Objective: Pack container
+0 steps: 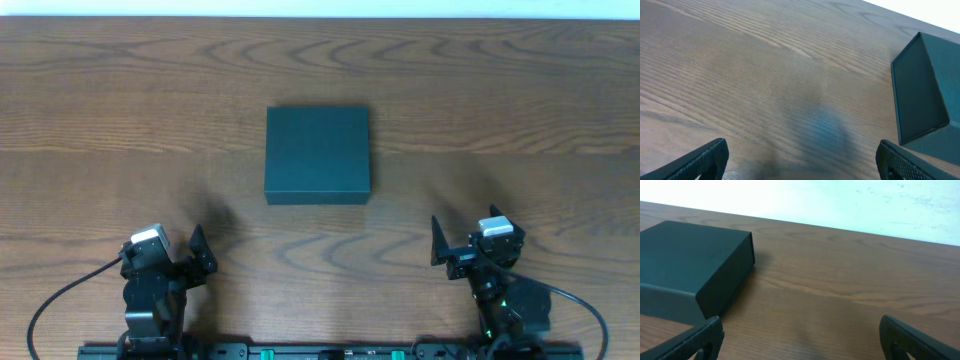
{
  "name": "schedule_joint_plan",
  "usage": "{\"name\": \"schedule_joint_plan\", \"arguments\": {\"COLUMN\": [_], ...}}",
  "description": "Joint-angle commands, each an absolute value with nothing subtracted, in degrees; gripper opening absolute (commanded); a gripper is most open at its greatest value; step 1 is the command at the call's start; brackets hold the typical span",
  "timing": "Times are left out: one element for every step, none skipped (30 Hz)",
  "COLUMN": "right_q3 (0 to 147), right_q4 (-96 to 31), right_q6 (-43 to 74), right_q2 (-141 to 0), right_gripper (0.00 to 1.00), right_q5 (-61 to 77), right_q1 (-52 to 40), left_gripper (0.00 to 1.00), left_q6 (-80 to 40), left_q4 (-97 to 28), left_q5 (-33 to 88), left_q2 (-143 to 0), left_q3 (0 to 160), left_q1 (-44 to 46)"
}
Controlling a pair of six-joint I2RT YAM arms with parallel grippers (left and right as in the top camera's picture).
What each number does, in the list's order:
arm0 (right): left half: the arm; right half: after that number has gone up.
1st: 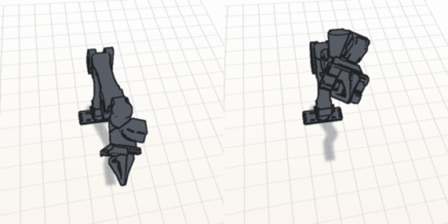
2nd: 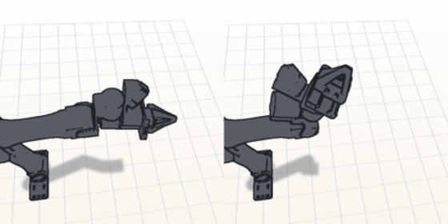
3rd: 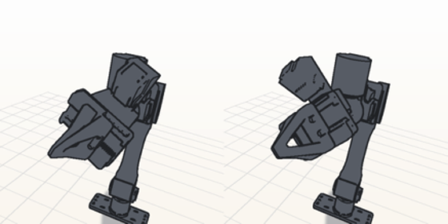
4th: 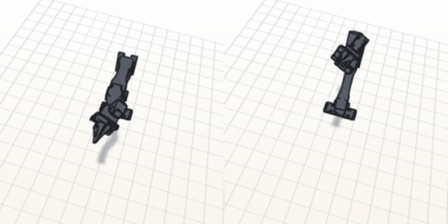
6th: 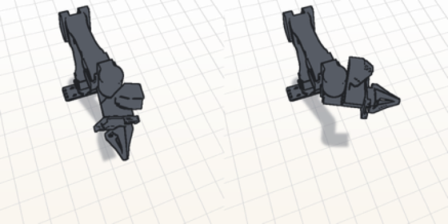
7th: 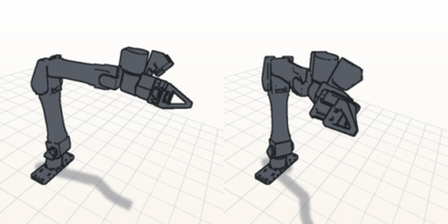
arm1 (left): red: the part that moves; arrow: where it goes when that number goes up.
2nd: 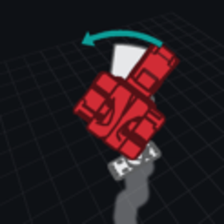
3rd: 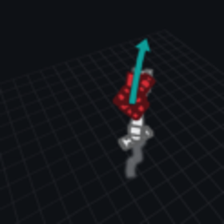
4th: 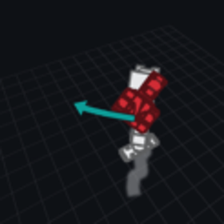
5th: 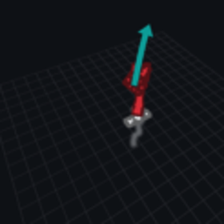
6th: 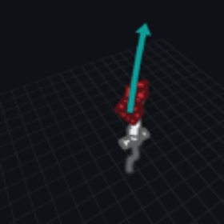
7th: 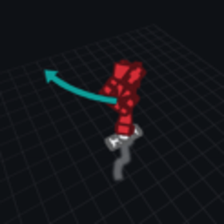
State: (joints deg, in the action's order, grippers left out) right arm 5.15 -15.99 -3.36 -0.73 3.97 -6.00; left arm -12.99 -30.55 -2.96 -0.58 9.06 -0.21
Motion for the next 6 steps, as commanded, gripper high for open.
{"name": "schedule_joint_plan", "arguments": {"right_q3": [4.9,4.9,4.9,4.9,4.9,4.9], "right_q4": [-16.0,-16.0,-16.0,-16.0,-16.0,-16.0], "right_q6": [-2.6,-2.6,-2.6,-2.6,-2.6,-2.6], "right_q2": [-0.4,-0.4,-0.4,-0.4,-0.4,-0.4], "right_gripper": [0.99,0.99,0.99,0.99,0.99,0.99], "right_q5": [3.2,3.2,3.2,3.2,3.2,3.2], "right_q1": [-5.8,-5.8,-5.8,-5.8,-5.8,-5.8], "left_gripper": [0.95,0.95,0.95,0.95,0.95,0.95], "left_q6": [-11.7,-11.8,-11.7,-11.7,-11.7,-11.8], "left_q4": [-30.4,-30.4,-30.4,-30.4,-30.4,-30.4], "left_q5": [-3.0,-3.0,-3.0,-3.0,-3.0,-3.0], "left_q2": [-0.2,-0.2,-0.2,-0.2,-0.2,-0.2], "left_q3": [8.3,8.3,8.3,8.3,8.3,8.3], "left_q1": [0.0,0.0,0.0,0.0,0.0,0.0]}}
